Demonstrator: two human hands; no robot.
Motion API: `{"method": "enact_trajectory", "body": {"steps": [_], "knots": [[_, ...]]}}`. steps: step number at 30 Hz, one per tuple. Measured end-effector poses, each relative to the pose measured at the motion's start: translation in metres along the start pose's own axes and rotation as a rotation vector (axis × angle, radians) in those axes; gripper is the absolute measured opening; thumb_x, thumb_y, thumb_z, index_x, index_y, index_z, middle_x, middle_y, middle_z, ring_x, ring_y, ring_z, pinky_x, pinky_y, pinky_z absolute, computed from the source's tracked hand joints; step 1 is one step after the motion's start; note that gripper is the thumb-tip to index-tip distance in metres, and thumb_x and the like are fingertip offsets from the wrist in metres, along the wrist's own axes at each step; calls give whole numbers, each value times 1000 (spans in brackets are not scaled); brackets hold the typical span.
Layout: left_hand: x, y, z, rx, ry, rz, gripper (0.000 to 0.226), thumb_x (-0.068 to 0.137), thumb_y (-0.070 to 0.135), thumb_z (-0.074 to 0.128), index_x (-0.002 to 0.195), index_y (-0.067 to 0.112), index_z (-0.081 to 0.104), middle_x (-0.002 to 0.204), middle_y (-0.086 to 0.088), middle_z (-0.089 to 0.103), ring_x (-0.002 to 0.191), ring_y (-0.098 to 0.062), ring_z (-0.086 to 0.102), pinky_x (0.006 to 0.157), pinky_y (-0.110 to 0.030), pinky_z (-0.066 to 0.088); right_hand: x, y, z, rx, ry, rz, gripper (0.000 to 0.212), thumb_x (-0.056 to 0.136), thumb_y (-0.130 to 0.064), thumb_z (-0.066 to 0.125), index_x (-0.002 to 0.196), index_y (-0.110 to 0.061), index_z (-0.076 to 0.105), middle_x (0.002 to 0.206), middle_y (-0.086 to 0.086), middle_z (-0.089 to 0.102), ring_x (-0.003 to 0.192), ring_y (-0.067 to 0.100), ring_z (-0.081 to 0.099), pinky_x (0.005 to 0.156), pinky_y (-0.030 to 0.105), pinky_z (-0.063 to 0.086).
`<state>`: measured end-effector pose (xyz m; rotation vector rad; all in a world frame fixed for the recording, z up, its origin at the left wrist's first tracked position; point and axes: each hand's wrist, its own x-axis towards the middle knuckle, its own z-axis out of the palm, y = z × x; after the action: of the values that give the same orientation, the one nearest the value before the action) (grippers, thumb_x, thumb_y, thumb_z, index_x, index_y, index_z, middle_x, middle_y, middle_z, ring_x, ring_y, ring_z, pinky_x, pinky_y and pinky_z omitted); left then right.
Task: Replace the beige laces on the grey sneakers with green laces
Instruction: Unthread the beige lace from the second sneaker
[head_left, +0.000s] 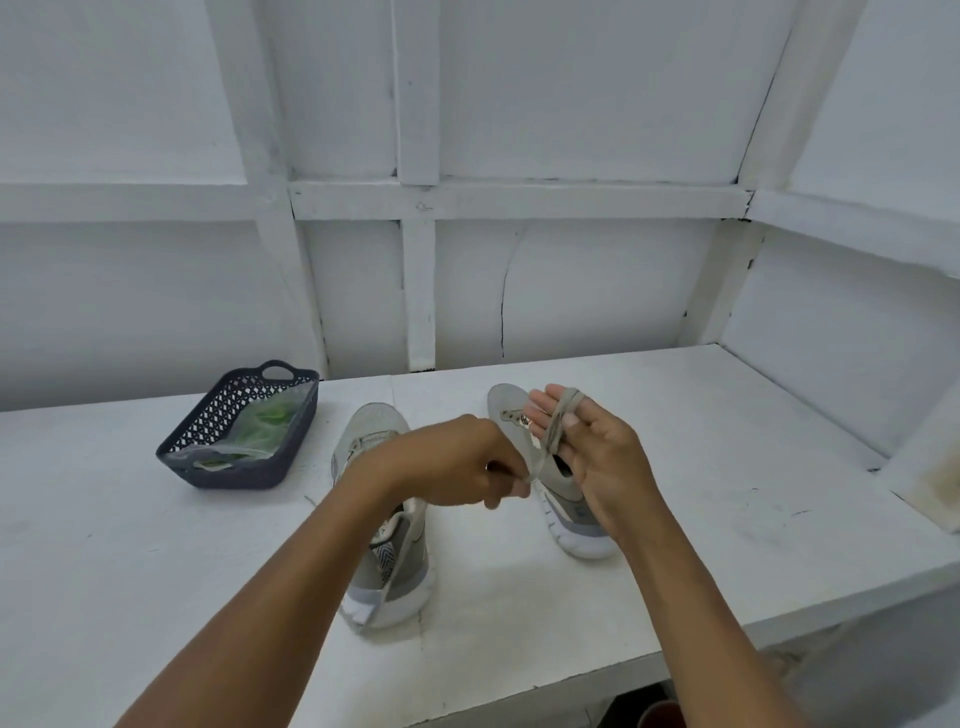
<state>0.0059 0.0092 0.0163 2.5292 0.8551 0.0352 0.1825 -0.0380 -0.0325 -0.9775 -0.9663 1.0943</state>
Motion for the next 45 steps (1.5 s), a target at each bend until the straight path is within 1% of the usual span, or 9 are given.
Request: {"method": "enact_trajectory", "body": {"steps": [3, 11, 17, 21, 25, 31, 34, 41, 45], "knots": [[-6, 5, -20, -66, 70, 34, 15, 96, 29, 64, 100, 22, 76, 68, 13, 67, 61, 7, 55, 60, -9, 40, -10, 0, 5, -327, -85, 18, 37, 100, 4, 36, 117, -11, 65, 103, -11, 74, 100, 7, 68, 89, 17, 52], [4, -15, -34, -194, 567, -64, 9, 91, 28, 70, 94, 24, 78, 77, 11, 72, 75, -5, 66, 72, -24, 53, -26, -10, 6, -167, -234, 29, 37, 98, -26, 48, 82, 1, 67, 62, 12, 64, 58, 21, 59, 62, 28, 51], [8, -4, 1, -11, 206, -52, 18, 99, 18, 56, 101, 16, 74, 78, 11, 69, 67, 12, 56, 61, -6, 38, -15, -8, -7, 147, -81, 19, 36, 94, 15, 34, 107, 1, 64, 99, 16, 73, 91, 27, 70, 82, 29, 57], [2, 13, -5, 6, 73, -3, 19, 99, 23, 57, 104, 16, 73, 81, 11, 72, 70, 7, 56, 62, -8, 41, -16, -1, -9, 54, -24, 4, 45, 89, 15, 38, 113, -11, 65, 114, 9, 72, 111, 26, 66, 96, 36, 50], [-2, 24, -30, -73, 168, 75, 17, 96, 31, 64, 91, 18, 75, 73, 9, 70, 62, -5, 56, 59, -20, 43, -24, -1, -10, -217, -103, -17, 35, 87, -16, 58, 120, -25, 66, 121, -5, 69, 117, 10, 62, 94, 22, 49], [13, 20, -48, -210, 392, 45, 13, 95, 30, 65, 87, 31, 75, 70, 14, 69, 57, -10, 53, 59, -25, 44, -33, -6, -15, -392, -205, 27, 31, 97, -2, 53, 124, -12, 64, 100, -15, 74, 97, -2, 66, 78, 9, 47], [24, 13, -41, -231, 476, -8, 12, 95, 29, 66, 86, 30, 73, 68, 11, 68, 56, 0, 54, 55, -13, 41, -34, -9, -23, -402, -235, 28, 20, 94, -5, 59, 113, -7, 68, 95, -2, 76, 89, 7, 69, 83, 22, 52], [37, 15, 7, -41, 308, -29, 18, 98, 27, 60, 94, 19, 76, 68, 15, 60, 67, -12, 59, 68, -23, 46, -36, -16, -37, 450, -248, 19, 58, 80, -19, 72, 131, 4, 54, 134, 22, 58, 126, 31, 56, 103, 35, 49], [34, 32, 21, 17, 32, 47, 24, 99, 22, 56, 85, 6, 67, 71, 6, 67, 60, 4, 56, 59, -12, 40, -35, -18, -37, 296, -70, -11, 35, 93, -9, 52, 127, -6, 59, 127, 8, 67, 120, 22, 62, 91, 28, 54]]}}
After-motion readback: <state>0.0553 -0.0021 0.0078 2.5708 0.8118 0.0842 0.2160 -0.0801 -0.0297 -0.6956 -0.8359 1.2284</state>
